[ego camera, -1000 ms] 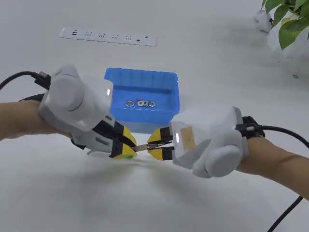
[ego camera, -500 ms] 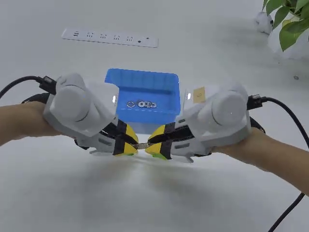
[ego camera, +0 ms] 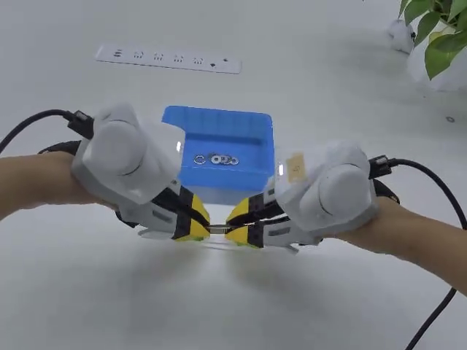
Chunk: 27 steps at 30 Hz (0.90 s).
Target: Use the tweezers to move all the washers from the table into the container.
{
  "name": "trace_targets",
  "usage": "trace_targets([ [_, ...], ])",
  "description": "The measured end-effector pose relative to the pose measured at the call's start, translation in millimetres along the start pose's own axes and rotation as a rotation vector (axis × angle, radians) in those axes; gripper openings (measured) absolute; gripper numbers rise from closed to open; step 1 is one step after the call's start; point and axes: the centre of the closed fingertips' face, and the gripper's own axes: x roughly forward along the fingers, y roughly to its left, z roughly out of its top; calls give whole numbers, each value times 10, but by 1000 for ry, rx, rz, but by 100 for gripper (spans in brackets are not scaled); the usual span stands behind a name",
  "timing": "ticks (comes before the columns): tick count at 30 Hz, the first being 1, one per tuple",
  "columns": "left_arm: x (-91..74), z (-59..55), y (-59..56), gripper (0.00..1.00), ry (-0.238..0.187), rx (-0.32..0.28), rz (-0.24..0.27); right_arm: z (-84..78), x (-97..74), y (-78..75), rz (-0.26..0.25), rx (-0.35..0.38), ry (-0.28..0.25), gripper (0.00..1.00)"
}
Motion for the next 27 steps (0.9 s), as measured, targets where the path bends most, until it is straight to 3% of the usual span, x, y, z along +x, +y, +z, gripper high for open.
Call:
trace_targets([
  [2,6,-3,16,9,2,-14,-2,-6,-2,1,-1,-59,4,9],
  [5,34,-11,-18,8,9,-6,-10,-12,10,36,15,-50,6,10],
  [11,71,-21,-23,9,29,22,-4,-81,39,37,13,28,27,11],
  [15,70,-72,-21,8,63,41,7,-126,39,38,13,51,49,12],
  [21,23,-137,16,8,77,12,35,-177,13,-17,-15,130,52,14],
  [27,-72,-134,2,9,75,4,52,-147,-75,-64,-39,145,47,15],
])
